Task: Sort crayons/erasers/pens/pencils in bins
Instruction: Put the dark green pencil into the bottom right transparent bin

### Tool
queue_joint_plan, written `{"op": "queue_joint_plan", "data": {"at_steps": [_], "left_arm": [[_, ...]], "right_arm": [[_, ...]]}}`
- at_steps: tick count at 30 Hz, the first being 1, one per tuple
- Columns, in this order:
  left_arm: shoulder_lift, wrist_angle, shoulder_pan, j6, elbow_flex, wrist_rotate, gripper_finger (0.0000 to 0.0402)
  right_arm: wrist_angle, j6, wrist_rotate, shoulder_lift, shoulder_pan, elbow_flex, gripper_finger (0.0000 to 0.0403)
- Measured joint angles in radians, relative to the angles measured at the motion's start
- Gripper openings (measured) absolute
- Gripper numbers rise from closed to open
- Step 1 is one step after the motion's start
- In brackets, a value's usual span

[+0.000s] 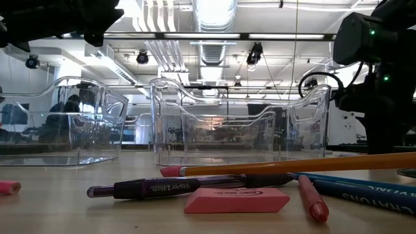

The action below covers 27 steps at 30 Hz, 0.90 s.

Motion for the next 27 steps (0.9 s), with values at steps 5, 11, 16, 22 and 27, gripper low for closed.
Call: {"op": "queue_joint_plan", "data": {"at_steps": [5, 11, 16, 22, 27], "left_arm": [[0.0, 0.0, 0.0, 0.0, 0.0, 0.0, 0.014], [0.0, 0.0, 0.0, -0.001, 0.0, 0.0, 0.014], [0.0, 0.0, 0.0, -0.001, 0.0, 0.0, 0.014], [0.0, 0.0, 0.0, -0.002, 0.0, 0.0, 0.014], [0.006, 0.0, 0.0, -0.002, 0.0, 0.0, 0.014]], "right_arm": [[-0.043, 0.013, -0.013, -0.04, 0.0, 0.02, 0.0015], [-0.16, 0.013, -0.014, -0.074, 0.0, 0.082, 0.0014], [-0.206, -0.005, -0.003, -0.082, 0.0, 0.132, 0.0013], [-0.205, -0.141, 0.074, -0.108, 0.0, 0.253, 0.0013], [-0.189, -0.361, 0.244, -0.119, -0.002, 0.435, 0.0013]]}}
